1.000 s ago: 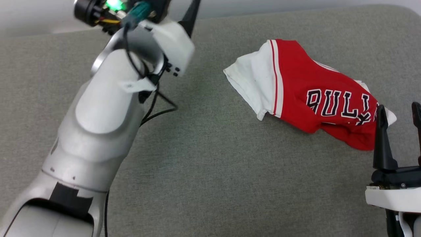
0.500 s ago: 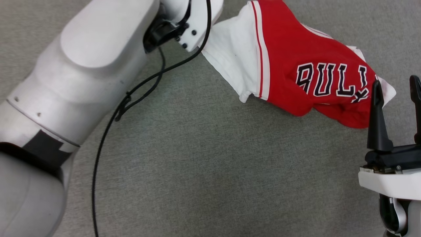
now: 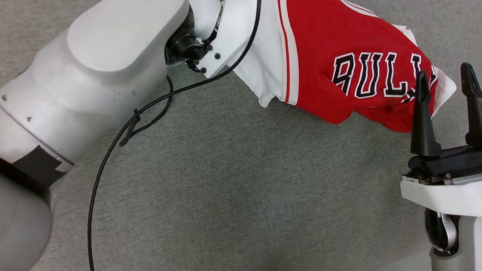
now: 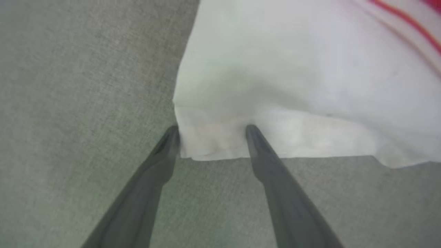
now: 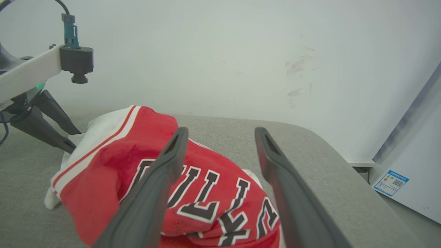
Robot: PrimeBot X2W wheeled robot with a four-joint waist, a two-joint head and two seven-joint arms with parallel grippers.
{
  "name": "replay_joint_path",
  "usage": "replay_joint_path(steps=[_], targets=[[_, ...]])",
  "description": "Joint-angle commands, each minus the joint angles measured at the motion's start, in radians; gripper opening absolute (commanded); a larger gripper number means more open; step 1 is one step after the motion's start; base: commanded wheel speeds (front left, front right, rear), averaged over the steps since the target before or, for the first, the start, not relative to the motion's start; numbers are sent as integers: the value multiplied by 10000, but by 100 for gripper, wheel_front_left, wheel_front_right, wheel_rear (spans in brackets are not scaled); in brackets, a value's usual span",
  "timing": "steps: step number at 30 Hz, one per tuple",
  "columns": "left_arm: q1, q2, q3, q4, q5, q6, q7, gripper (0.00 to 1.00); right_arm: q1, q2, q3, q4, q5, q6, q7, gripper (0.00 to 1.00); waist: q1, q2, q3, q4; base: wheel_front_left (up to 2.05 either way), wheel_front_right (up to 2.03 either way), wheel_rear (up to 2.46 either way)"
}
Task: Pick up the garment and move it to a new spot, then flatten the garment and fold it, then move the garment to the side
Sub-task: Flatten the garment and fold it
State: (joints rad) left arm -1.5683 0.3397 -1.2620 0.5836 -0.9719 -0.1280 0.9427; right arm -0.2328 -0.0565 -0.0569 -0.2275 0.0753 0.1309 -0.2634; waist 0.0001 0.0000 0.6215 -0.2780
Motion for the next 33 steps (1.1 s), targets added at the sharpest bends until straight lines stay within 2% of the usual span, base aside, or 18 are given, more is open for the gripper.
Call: replay_joint_path(steps=[1, 6, 7, 8, 11, 17, 22, 26, 33], targets=[[8, 108, -148, -31, 42, -4, 169, 100, -181, 69, 73, 23, -2, -3, -19, 100, -1, 0, 258, -224, 0, 0, 0], [829, 421, -333, -401, 605, -5, 1064, 100, -238, 80, 86, 45, -16, -3, -21, 100, -1, 0, 416, -363, 0, 0, 0], [982, 488, -355, -534, 678, -10, 1162, 3, -241, 81, 67, 53, -9, -3, -19, 100, -1, 0, 410, -365, 0, 0, 0], [1084, 542, -372, -652, 796, -10, 1175, 0, -236, 83, 51, 64, 6, -3, -21, 100, -1, 0, 376, -357, 0, 0, 0], [913, 722, -317, -907, 995, -6, 765, 0, -198, 79, -36, 90, -54, -3, -19, 100, -1, 0, 142, -239, 0, 0, 0], [476, 526, -193, -1469, 639, -4, -1008, 0, 260, 76, -306, 171, -318, -3, -21, 100, -1, 0, -902, 478, 0, 0, 0], [761, 965, -194, -1996, 257, -4, -1844, 0, 738, 30, -538, 200, -449, -3, -19, 100, -1, 0, -1788, 1118, 0, 0, 0], [1126, 1524, -193, -2432, -344, -3, -2307, 0, 1247, -65, -779, 237, -535, -3, -21, 100, -1, 0, -2537, 1853, 0, 0, 0], [2031, 2998, -192, -2959, -937, -3, -2199, 0, 1755, -184, -831, 263, -588, -3, -19, 100, -1, 0, -3266, 2669, 0, 0, 0]])
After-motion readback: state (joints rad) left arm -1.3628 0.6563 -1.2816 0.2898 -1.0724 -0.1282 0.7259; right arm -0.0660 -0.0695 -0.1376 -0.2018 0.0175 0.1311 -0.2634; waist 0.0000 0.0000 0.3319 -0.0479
